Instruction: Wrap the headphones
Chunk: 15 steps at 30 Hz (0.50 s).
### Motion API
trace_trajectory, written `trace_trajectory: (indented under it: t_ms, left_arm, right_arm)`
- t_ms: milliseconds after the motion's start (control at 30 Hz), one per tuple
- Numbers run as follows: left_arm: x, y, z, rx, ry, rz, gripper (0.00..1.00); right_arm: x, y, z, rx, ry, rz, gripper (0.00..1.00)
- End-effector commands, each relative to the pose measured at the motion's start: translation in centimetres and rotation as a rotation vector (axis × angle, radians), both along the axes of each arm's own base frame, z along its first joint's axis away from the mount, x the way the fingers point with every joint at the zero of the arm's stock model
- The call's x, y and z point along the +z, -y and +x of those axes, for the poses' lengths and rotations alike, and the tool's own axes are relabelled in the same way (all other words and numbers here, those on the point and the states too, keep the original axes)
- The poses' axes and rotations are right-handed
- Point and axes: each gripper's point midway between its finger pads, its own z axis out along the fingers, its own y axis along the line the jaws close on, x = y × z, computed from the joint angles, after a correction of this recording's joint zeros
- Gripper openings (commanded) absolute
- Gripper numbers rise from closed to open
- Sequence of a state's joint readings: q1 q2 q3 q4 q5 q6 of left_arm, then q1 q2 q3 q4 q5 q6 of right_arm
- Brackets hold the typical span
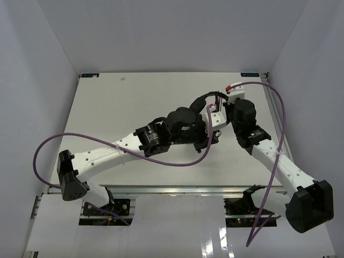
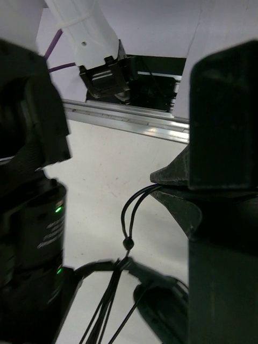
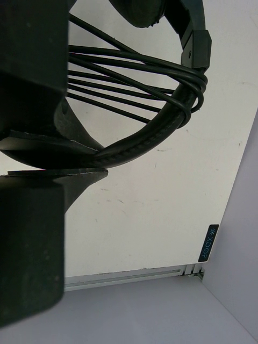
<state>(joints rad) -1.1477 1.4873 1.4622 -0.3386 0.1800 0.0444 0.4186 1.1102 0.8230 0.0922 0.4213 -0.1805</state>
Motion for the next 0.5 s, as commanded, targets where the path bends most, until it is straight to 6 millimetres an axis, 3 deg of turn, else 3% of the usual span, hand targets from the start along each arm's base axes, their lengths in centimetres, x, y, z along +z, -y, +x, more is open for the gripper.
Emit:
trace_trajectory:
  t_ms: [0,267,467]
  left_arm:
    - [4.5,0.4,1.8,-0.043,0.078,-0.08,0.06]
    - [5.2,0.1,6.2,-0.011,0.129,-0.034,0.05]
    - [3.7,-1.1,8.2,0.041,0.146,0.005,0.04]
  right_arm:
    - [4.1,-0.2,-0.1,-0.013,0.156,0.011,0.08]
    - [3.8,-1.0,-1.0,0.02,0.153,-0.015,0.08]
    - [4.8,-2.4,-2.4,0.139,0.185,-0.021,0.08]
